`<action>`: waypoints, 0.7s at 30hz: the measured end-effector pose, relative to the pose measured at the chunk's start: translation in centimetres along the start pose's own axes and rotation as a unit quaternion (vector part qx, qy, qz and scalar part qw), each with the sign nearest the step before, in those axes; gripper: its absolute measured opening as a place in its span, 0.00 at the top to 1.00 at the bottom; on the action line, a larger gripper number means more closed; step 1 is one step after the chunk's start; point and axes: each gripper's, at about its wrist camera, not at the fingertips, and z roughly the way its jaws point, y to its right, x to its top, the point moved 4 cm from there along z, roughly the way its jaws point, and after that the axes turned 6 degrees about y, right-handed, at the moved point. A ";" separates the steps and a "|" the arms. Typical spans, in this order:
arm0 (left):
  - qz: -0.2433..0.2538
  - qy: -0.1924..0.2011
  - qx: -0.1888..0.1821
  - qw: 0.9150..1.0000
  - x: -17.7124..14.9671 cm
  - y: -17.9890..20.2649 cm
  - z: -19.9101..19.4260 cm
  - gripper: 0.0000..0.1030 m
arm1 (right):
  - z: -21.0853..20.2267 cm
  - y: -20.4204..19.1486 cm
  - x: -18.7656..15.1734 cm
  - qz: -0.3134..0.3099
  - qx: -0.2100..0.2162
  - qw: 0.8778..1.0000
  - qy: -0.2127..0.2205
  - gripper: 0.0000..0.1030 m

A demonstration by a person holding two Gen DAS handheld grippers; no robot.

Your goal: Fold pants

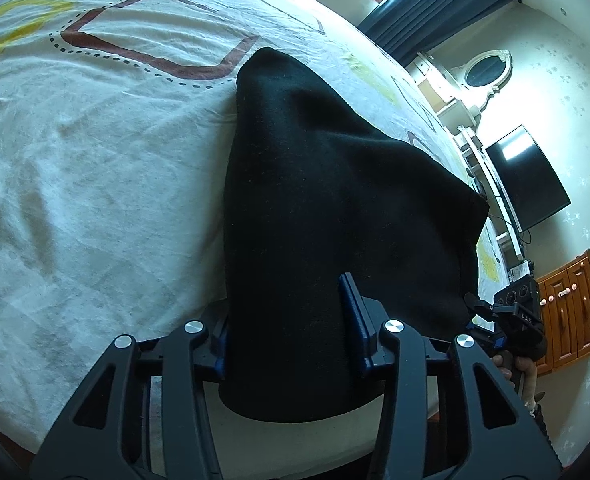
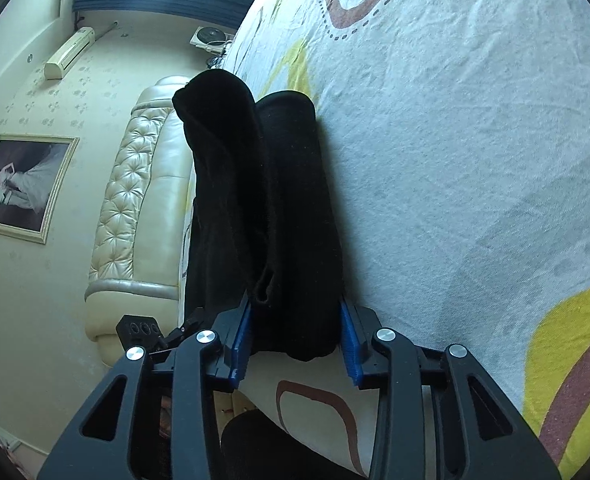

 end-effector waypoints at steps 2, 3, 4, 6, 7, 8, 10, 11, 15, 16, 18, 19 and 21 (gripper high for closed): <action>-0.001 0.002 0.011 1.000 0.0 -0.1 0.0 0.43 | -0.3 0.0 0.0 0.005 0.002 1.000 0.003 0.55; 0.000 0.005 0.019 1.000 0.0 -0.2 0.0 0.36 | -0.5 -0.1 -0.1 0.006 0.001 1.000 0.004 0.53; 0.002 0.008 0.024 1.000 0.0 -0.3 0.0 0.32 | -0.7 -0.2 -0.2 0.004 -0.002 1.000 0.007 0.49; 0.005 0.010 0.032 0.999 -0.2 -0.3 -0.2 0.16 | -1.3 -0.3 -0.6 -0.002 -0.014 1.000 0.013 0.44; 0.008 0.011 0.033 0.999 -0.4 -0.3 -0.3 0.14 | -1.7 -0.4 -0.9 -0.003 -0.022 1.000 0.018 0.41; 0.012 0.015 0.040 0.999 -0.5 -0.3 -0.5 0.12 | -2.0 -0.5 -1.3 -0.005 -0.032 0.999 0.022 0.39; 0.020 0.026 0.063 0.997 -0.9 -0.2 -1.1 0.08 | -2.7 -1.0 -2.2 -0.020 -0.056 0.998 0.028 0.34; 0.022 0.030 0.071 0.997 -1.0 -0.1 -1.4 0.06 | -2.9 -1.3 -2.7 -0.031 -0.069 0.997 0.029 0.33; 0.014 0.033 0.093 0.995 -1.7 -0.2 -2.2 0.03 | -3.7 -2.0 -5.1 -0.069 -0.115 0.991 0.030 0.31; 0.010 0.032 0.097 0.995 -1.9 -0.3 -2.4 0.03 | -4.0 -2.0 -5.6 -0.069 -0.121 0.990 0.034 0.31; 0.005 0.028 0.105 0.994 -2.3 -0.4 -2.6 0.03 | -4.6 -2.1 -6.5 -0.067 -0.132 0.988 0.049 0.31; 0.004 0.026 0.110 0.994 -2.4 -0.4 -2.8 0.03 | -4.8 -2.1 -6.8 -0.068 -0.139 0.987 0.052 0.31; 0.007 0.026 0.125 0.992 -2.9 -0.2 -3.5 0.03 | -5.1 -2.3 -7.3 -0.082 -0.160 0.982 0.054 0.31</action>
